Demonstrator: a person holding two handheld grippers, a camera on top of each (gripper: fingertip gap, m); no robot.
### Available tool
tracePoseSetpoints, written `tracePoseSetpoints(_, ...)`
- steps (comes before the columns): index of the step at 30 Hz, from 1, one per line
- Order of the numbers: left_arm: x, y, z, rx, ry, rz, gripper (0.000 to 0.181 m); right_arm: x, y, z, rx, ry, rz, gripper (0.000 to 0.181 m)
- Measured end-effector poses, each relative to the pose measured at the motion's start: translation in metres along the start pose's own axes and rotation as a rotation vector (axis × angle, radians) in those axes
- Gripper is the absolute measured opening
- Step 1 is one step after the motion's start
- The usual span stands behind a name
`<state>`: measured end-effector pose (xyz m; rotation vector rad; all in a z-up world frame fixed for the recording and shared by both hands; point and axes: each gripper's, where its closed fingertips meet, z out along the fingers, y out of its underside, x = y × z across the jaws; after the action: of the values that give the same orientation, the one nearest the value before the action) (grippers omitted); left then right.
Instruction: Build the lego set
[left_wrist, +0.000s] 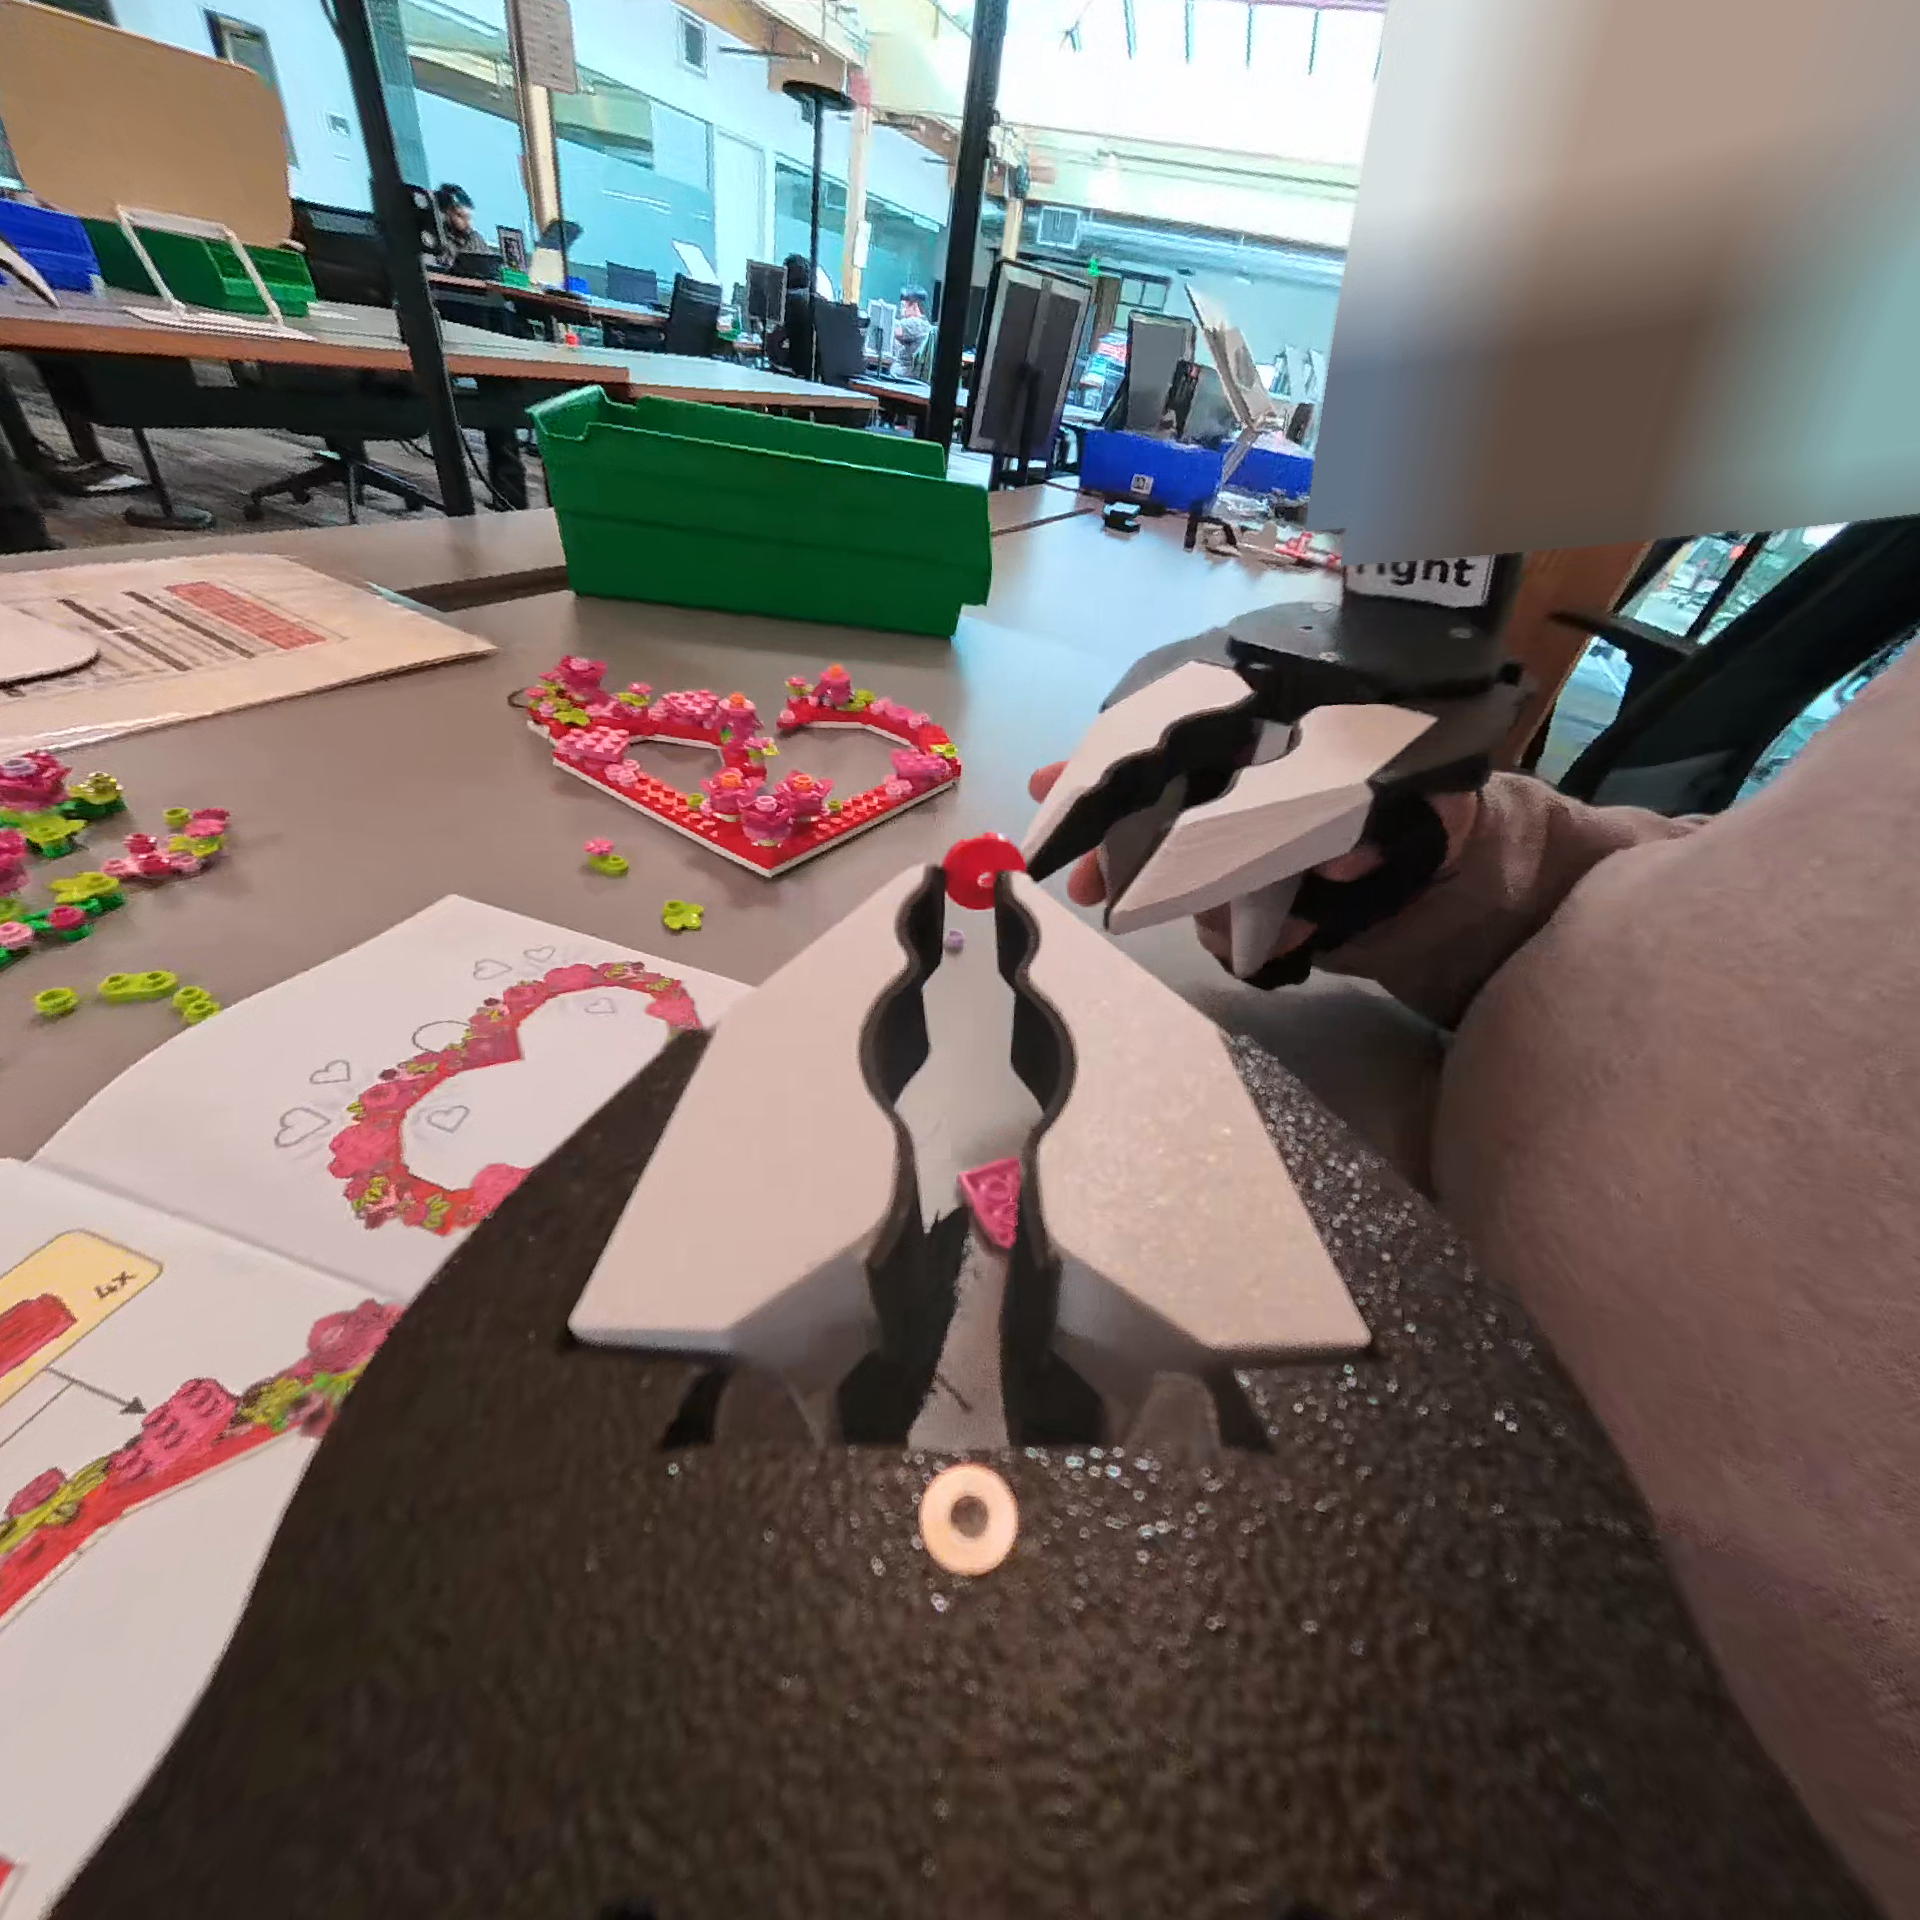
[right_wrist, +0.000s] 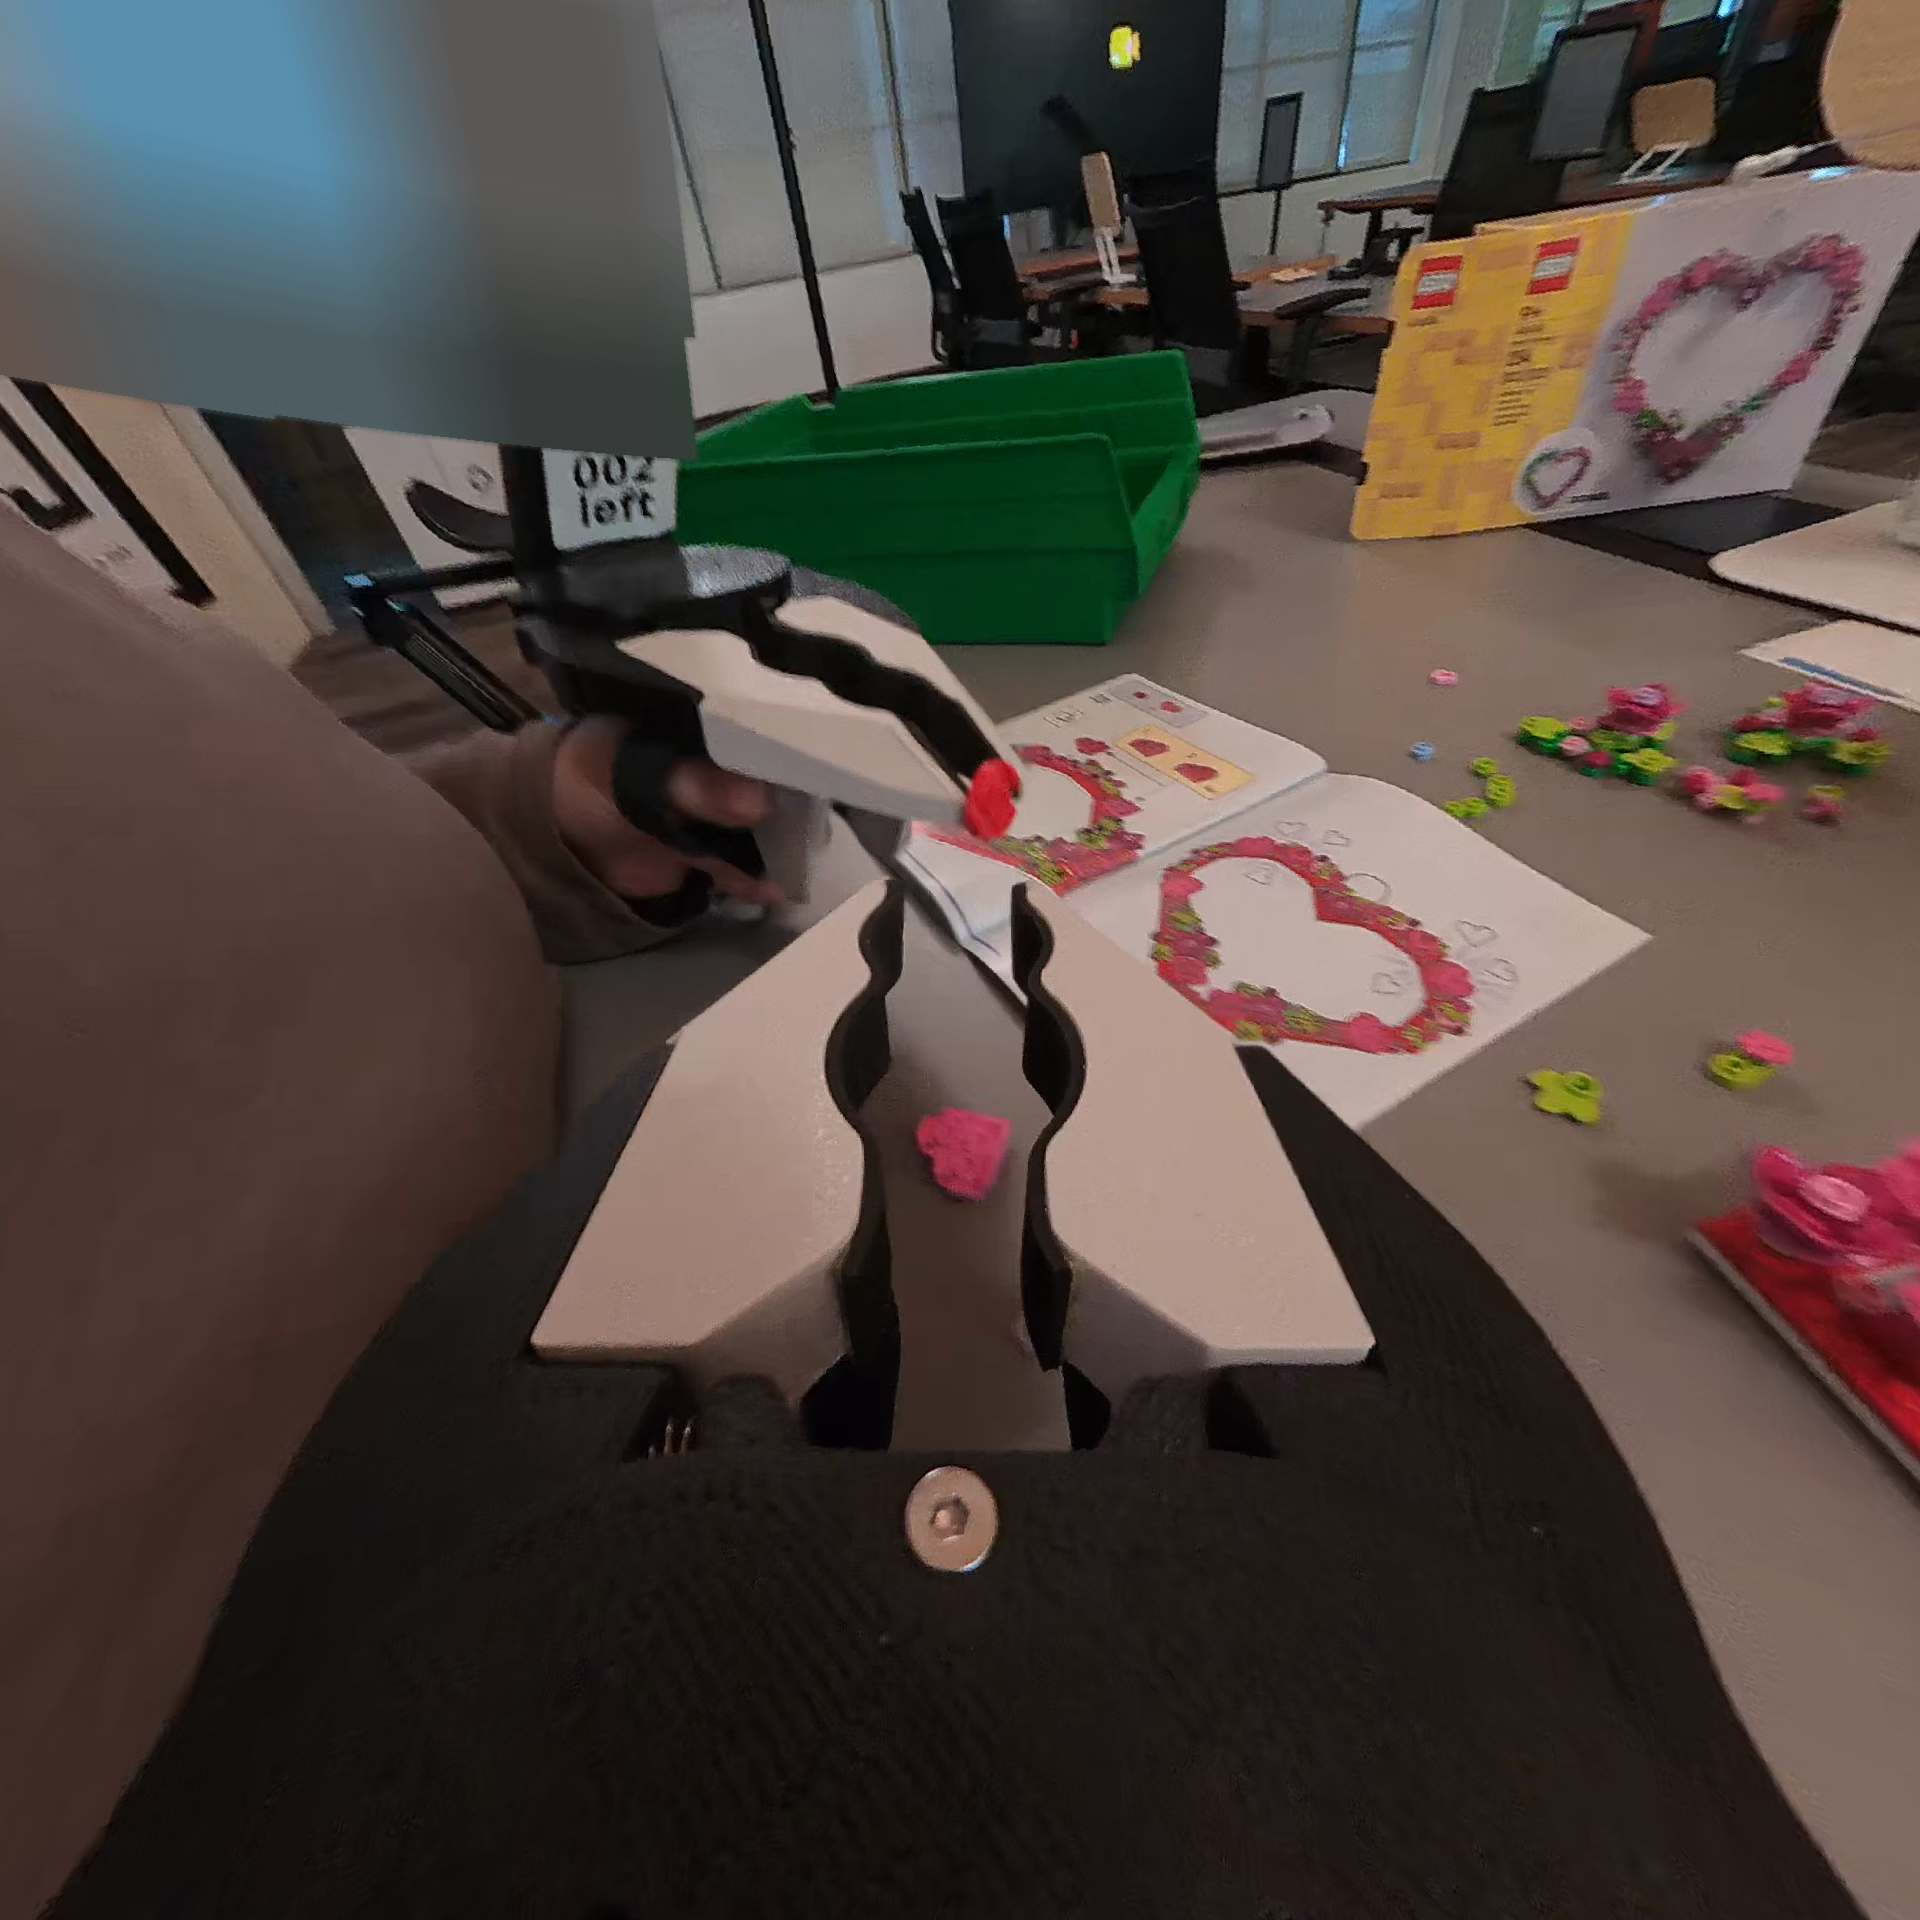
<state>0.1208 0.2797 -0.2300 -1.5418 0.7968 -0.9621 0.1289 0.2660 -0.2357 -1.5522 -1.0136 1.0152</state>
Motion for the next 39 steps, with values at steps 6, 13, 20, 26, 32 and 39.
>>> tracePoseSetpoints(6,0.006,0.008,0.002,-0.021,0.001,-0.010,0.007,-0.002,-0.002,0.009,-0.006,0.100,-0.162,0.008)
tracePoseSetpoints(13,0.010,0.007,-0.004,-0.015,0.047,-0.041,0.007,-0.008,-0.003,0.009,-0.018,0.101,-0.223,0.000)
tracePoseSetpoints(20,0.007,0.008,-0.019,-0.015,-0.009,-0.054,0.011,-0.011,-0.003,0.018,-0.040,0.086,-0.296,0.000)
tracePoseSetpoints(26,-0.002,0.005,-0.043,-0.004,-0.079,-0.079,0.015,-0.010,-0.006,0.028,-0.065,0.090,-0.386,0.000)
tracePoseSetpoints(32,-0.011,0.006,-0.058,-0.004,-0.125,-0.093,0.016,-0.018,-0.014,0.038,-0.032,0.040,-0.335,0.000)
tracePoseSetpoints(39,-0.018,0.007,-0.065,0.003,-0.131,-0.107,0.014,-0.015,-0.024,0.039,0.040,0.009,-0.139,0.000)
